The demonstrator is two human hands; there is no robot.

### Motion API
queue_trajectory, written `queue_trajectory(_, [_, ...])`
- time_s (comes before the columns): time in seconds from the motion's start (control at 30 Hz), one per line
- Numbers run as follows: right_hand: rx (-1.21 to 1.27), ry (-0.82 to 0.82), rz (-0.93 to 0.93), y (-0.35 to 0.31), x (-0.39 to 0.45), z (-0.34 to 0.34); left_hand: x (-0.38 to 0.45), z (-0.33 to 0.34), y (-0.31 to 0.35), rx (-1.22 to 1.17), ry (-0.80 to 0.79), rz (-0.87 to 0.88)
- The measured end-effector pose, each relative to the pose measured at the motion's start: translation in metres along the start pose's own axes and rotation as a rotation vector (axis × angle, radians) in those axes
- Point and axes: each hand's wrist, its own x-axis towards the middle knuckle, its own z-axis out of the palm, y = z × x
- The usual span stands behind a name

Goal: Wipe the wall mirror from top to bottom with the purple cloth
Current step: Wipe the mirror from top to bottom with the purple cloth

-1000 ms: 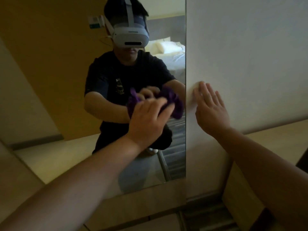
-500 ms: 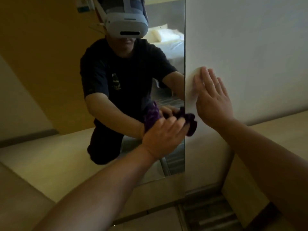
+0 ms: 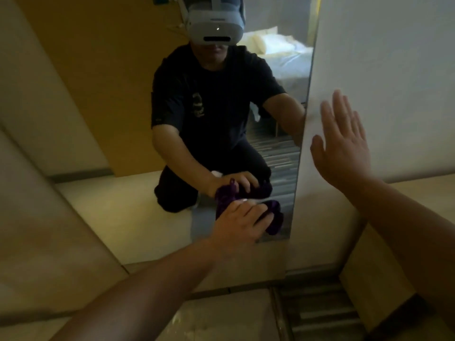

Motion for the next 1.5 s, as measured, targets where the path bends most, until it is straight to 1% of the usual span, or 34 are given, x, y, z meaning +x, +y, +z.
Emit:
queue_trajectory(0.07, [0.078,0.069,-0.042,-0.029,-0.023,0.01,-0.035,-0.017,-0.011,-0.01,0.054,-0.116])
queue_trajectory(0.1, [0.117,0.069,-0.078,-0.048,-0.037,0.019,-0.057,-0.023,-0.015,-0.013,0.052,-0.162])
queue_trajectory(0.17, [0.146,0.002,-0.181,-0.085,-0.066,0.045,-0.104,-0.034,-0.022,-0.022,0.02,-0.226])
queue_trajectory(0.23, [0.119,-0.053,-0.306,-0.117,-0.09,0.076,-0.147,-0.044,-0.032,-0.015,-0.008,-0.275])
queue_trajectory(0.3, [0.041,-0.111,-0.38,-0.141,-0.103,0.103,-0.177,-0.052,-0.044,0.001,-0.02,-0.323])
queue_trajectory(0.4, [-0.009,-0.115,-0.461,-0.164,-0.108,0.132,-0.201,-0.062,-0.069,0.055,0.048,-0.368])
queue_trajectory(0.5, [-0.029,-0.077,-0.546,-0.182,-0.11,0.153,-0.203,-0.071,-0.103,0.13,0.175,-0.388])
queue_trajectory(0.57, [-0.05,-0.052,-0.561,-0.187,-0.108,0.165,-0.196,-0.075,-0.127,0.182,0.256,-0.39])
queue_trajectory(0.67, [-0.113,0.003,-0.585,-0.182,-0.106,0.182,-0.194,-0.066,-0.157,0.242,0.321,-0.333])
queue_trajectory(0.8, [-0.128,0.163,-0.636,-0.172,-0.105,0.197,-0.204,-0.036,-0.174,0.307,0.379,-0.234])
queue_trajectory(0.9, [-0.144,0.251,-0.659,-0.171,-0.101,0.202,-0.225,-0.012,-0.17,0.288,0.439,-0.209])
queue_trajectory(0.93, [-0.14,0.264,-0.655,-0.171,-0.1,0.204,-0.24,-0.002,-0.163,0.275,0.422,-0.189])
queue_trajectory(1.03, [-0.133,0.291,-0.641,-0.171,-0.099,0.212,-0.304,0.039,-0.133,0.228,0.249,-0.109])
queue_trajectory(1.1, [-0.145,0.312,-0.656,-0.169,-0.099,0.217,-0.339,0.063,-0.112,0.183,0.176,-0.145])
queue_trajectory(1.17, [-0.149,0.313,-0.662,-0.168,-0.098,0.219,-0.353,0.075,-0.097,0.141,0.148,-0.215])
queue_trajectory(1.27, [-0.157,0.29,-0.655,-0.17,-0.094,0.213,-0.353,0.072,-0.088,0.098,0.085,-0.285])
queue_trajectory(1.4, [-0.178,0.226,-0.663,-0.171,-0.097,0.194,-0.366,0.056,-0.076,0.033,-0.114,-0.301])
queue_trajectory(1.43, [-0.179,0.191,-0.677,-0.169,-0.097,0.189,-0.367,0.049,-0.073,0.018,-0.134,-0.312])
queue_trajectory(1.5, [-0.163,0.085,-0.706,-0.164,-0.098,0.177,-0.353,0.03,-0.068,-0.006,-0.111,-0.342])
